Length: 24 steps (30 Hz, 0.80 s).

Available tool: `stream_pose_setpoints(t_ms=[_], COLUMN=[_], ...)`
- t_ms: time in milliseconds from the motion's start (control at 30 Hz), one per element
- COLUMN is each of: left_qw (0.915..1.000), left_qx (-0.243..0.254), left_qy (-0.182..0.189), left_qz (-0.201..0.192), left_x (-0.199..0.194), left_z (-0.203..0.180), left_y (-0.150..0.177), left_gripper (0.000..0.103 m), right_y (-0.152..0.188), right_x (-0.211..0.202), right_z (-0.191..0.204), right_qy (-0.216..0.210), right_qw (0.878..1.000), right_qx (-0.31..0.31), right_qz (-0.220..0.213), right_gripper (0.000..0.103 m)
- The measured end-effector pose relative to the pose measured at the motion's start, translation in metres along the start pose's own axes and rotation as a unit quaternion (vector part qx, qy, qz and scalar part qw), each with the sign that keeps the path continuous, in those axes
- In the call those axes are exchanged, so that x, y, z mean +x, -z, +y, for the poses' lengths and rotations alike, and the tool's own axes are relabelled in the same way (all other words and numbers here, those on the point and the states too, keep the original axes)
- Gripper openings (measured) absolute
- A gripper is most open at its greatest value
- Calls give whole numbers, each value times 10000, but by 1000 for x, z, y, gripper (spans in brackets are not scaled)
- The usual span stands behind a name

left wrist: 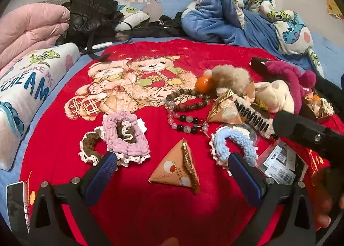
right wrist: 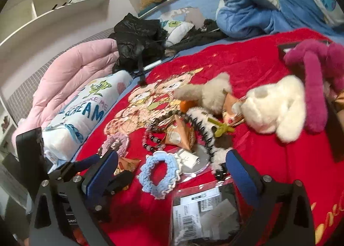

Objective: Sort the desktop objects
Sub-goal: 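Grasp another tan pyramid packet with the left gripper while the right grasps the light blue scrunchie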

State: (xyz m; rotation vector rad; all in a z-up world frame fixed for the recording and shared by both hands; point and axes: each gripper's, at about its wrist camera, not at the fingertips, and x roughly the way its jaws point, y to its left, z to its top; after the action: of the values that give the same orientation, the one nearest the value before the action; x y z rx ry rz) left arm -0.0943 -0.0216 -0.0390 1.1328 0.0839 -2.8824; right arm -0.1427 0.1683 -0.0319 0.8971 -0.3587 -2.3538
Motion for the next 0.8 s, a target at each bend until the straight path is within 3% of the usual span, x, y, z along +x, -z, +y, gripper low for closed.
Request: stream_pose_setpoints(t_ms=[267,333,400,500,800], left_qw=[9963,9960,9956,9958,9956], left_qx=[7,93,89,-21,2], left_qy=[-455,-550,-552,-455,-488], left_qz=[732,692,746,789,804], left_x=[34,33,35,37,38], left_z=[0,-3,-3,2,-1], left_y=[6,6,7,8,7], left_gripper=[103,103,103,103,103], right_y=[9,12,15,18,18], right_x=[21,26,32,39,43], right_z=[3,5,8,11,3], right_qy=[-192,-183,-200,-124,-40], right_qw=[9986,9980,9972,9963,9959], right_qx=[-67,-138,-217,-263,-105], right_qz=[493,586,683,809,898], right_gripper=[76,70,54,40,24])
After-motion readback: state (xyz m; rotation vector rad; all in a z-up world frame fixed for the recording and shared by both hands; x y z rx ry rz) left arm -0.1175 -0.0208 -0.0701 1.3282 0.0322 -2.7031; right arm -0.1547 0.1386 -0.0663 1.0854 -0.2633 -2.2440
